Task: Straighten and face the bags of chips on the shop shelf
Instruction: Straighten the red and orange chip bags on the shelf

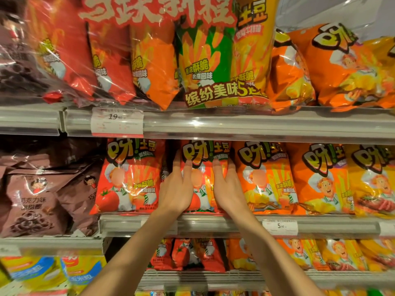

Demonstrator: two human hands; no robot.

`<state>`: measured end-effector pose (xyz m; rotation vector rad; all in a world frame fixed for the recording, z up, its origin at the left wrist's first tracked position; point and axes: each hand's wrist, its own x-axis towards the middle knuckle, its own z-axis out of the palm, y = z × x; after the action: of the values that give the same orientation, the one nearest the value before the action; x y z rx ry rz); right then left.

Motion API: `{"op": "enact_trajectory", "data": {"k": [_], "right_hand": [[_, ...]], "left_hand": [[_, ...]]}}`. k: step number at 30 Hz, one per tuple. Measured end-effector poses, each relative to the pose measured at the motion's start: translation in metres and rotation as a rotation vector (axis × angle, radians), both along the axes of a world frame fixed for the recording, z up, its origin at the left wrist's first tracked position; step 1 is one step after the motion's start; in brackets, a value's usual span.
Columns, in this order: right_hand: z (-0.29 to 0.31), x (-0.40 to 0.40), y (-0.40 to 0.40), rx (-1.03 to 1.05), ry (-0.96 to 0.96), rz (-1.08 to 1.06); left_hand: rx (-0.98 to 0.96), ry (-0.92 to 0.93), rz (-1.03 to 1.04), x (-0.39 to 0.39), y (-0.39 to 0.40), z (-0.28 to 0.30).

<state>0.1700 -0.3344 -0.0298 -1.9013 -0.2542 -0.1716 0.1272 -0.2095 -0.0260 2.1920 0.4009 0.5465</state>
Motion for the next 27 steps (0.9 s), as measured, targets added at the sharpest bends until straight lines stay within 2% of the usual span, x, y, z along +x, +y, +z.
{"op": "enact_trajectory", "data": {"k": [3,7,15,20,27], "right_hand": [[-0.001,-0.001,0.001,0.010,-0.004,-0.008],[0.004,-0.008,-0.005,0.017,0.012,0.031],[0.000,-0.040,-0.043,0.030,-0.016,0.084],[-0.015,-0.074,-0.069,0.135,-0.027,-0.017],[-0.064,-0.116,-0.069,0.168,0.112,-0.089]], "left_hand": [[0.000,0.018,-0.026,0.001,0.001,-0.004],[-0.177,-0.016,-0.106,-0.010,0.000,-0.004],[-0.180,-0.183,-0.251,-0.047,0.022,-0.016],[-0.179,-0.274,-0.253,-0.092,0.030,-0.026],[-0.322,-0.173,-0.215,-0.132,0.061,-0.065]]}}
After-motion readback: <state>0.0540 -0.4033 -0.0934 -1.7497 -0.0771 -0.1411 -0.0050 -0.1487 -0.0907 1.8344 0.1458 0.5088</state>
